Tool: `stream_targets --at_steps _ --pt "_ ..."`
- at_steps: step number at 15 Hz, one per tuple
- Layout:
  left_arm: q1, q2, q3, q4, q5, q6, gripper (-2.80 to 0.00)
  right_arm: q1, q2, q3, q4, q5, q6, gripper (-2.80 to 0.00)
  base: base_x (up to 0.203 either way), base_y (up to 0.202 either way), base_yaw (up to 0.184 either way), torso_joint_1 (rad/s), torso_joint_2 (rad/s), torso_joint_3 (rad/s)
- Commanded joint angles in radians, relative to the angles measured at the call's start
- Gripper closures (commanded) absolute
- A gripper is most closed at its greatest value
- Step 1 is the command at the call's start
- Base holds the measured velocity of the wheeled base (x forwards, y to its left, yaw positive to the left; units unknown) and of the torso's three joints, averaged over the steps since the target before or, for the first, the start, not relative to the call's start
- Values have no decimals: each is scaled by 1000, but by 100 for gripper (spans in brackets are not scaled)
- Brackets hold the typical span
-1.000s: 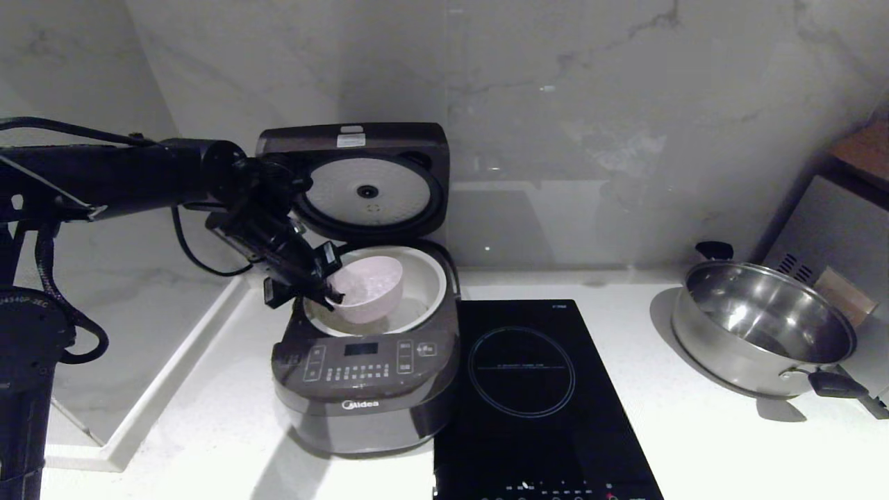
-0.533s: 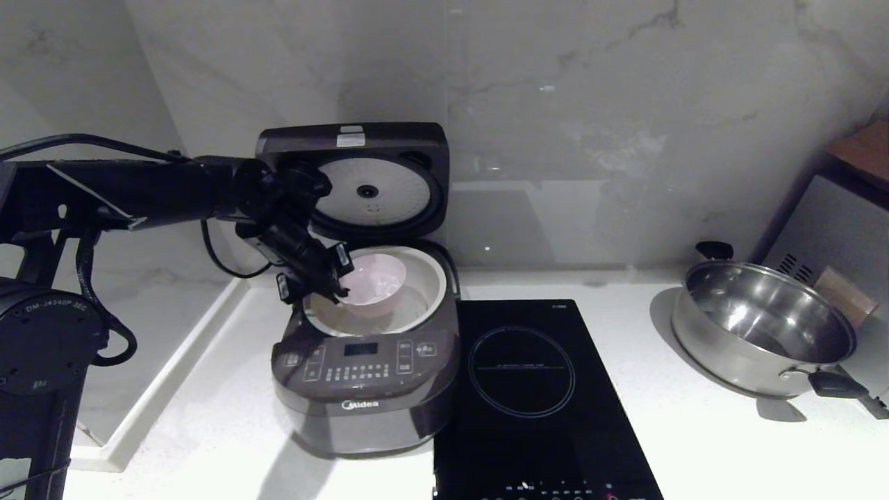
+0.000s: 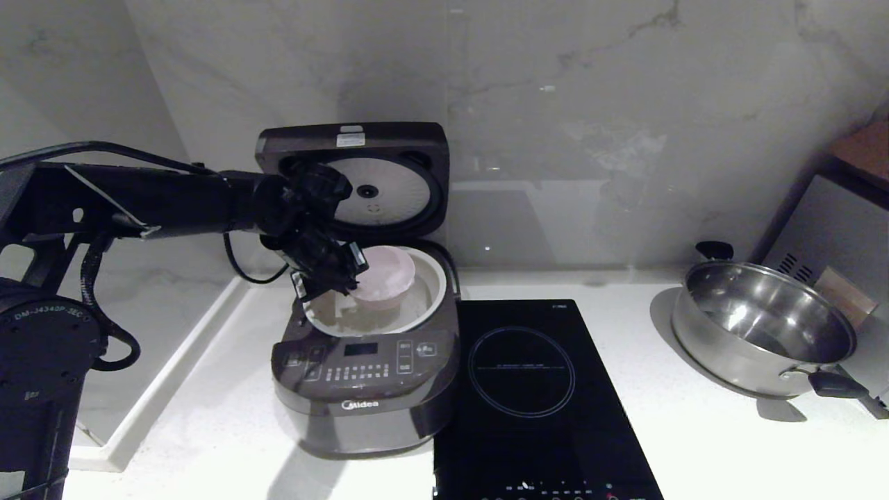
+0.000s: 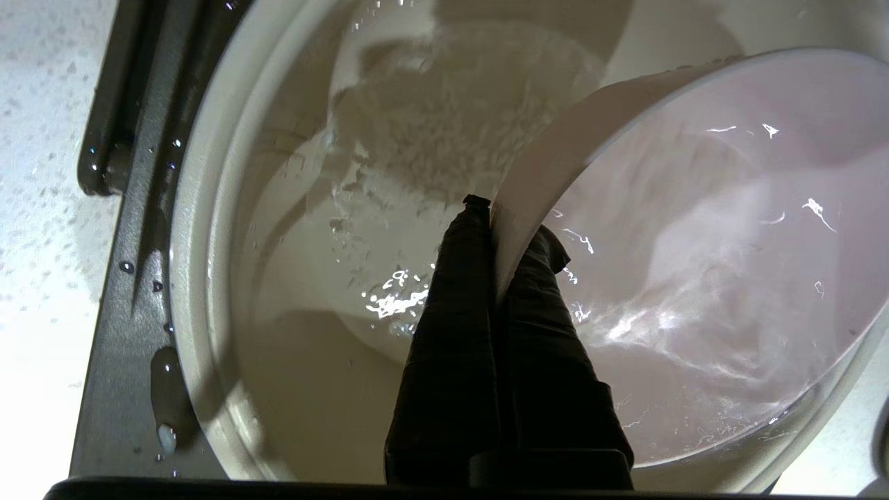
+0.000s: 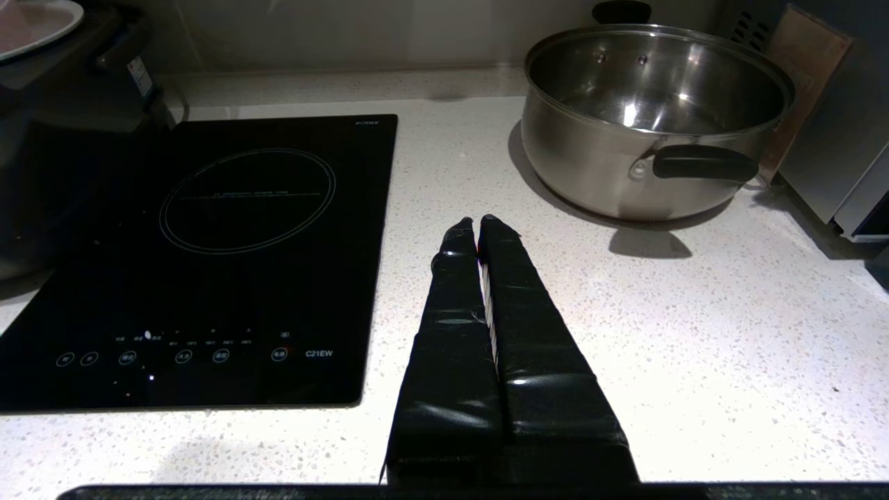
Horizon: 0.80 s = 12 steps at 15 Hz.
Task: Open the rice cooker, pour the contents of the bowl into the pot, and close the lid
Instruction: Pour the water from the bowl into the rice cooker
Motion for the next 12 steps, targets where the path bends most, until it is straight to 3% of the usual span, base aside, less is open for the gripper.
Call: stream_targets --at_steps 1,3,5,8,12 --pt "-3 -62 102 -101 6 -5 0 0 0 0 0 1 0 0 0 0 0 0 0 0" --pt "-18 -119 254 -308 44 4 0 0 0 0 0 1 0 0 0 0 0 0 0 0" --pt "-42 -155 371 -471 125 47 0 0 0 0 0 1 0 0 0 0 0 0 0 0" --pt "-75 -158 407 -578 317 71 0 0 0 0 0 1 0 0 0 0 0 0 0 0" --pt "-85 -140 453 -688 367 100 0 0 0 0 0 1 0 0 0 0 0 0 0 0"
